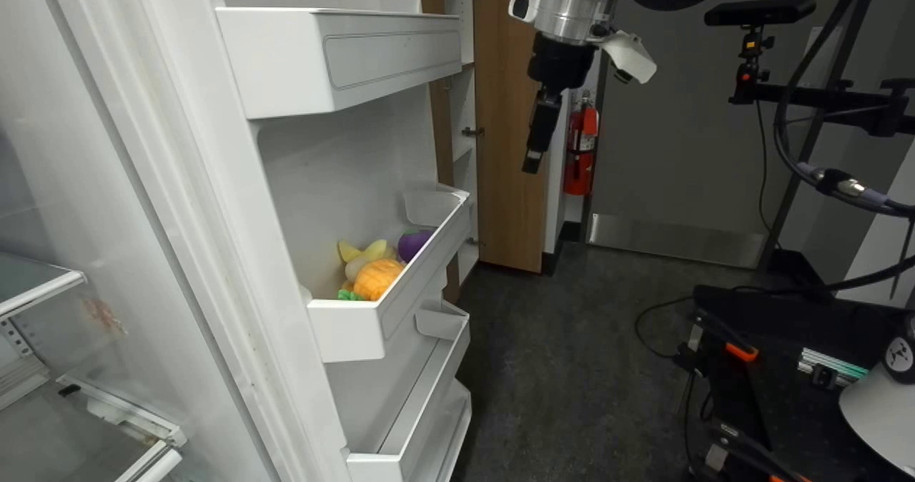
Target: Pick up the pineapple plush toy from the middle compartment and put it on the top compartment.
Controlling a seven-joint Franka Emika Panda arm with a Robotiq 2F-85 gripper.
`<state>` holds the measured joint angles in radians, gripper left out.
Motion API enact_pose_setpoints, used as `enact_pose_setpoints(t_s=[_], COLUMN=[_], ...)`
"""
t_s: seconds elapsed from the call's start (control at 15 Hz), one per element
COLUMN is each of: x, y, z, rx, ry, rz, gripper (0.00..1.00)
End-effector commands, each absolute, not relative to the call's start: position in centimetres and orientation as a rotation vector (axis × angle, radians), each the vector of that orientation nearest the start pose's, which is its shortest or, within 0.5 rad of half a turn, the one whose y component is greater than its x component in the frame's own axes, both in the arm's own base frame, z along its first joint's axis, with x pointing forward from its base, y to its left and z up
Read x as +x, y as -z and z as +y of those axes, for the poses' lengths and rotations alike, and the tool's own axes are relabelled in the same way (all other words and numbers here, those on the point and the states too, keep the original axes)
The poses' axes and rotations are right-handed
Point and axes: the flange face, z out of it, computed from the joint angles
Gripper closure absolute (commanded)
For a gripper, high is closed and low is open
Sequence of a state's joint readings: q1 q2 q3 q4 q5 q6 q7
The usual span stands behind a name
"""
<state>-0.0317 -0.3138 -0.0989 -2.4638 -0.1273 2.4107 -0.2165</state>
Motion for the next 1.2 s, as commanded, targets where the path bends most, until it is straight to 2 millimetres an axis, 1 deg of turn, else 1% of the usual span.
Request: enact_pose_setpoints(t_s=[0.0,0.07,0.13,0.2,0.27,0.4,1.0,1.13], x=[47.6,47.9,48.0,47.4,47.5,47.7,47.8,48.3], y=[-41.5,-40.8,-40.4,-41.0,-40.4,-39.9,-40.1,-39.9], z=[-3.1,-2.3,-2.1,-2.6,-2.1,-2.0,-2.0,-1.1], rx=[-3.201,-3.199,-3.196,-3.204,-3.203,-3.202,-3.202,-3.204], ry=[0.458,0.442,0.409,0.413,0.393,0.379,0.384,0.480], rz=[-0.365,-0.415,-0.452,-0.397,-0.413,-0.423,-0.424,-0.417], gripper=[0.00,0.00,0.00,0.00,0.00,0.00,0.00,0.00])
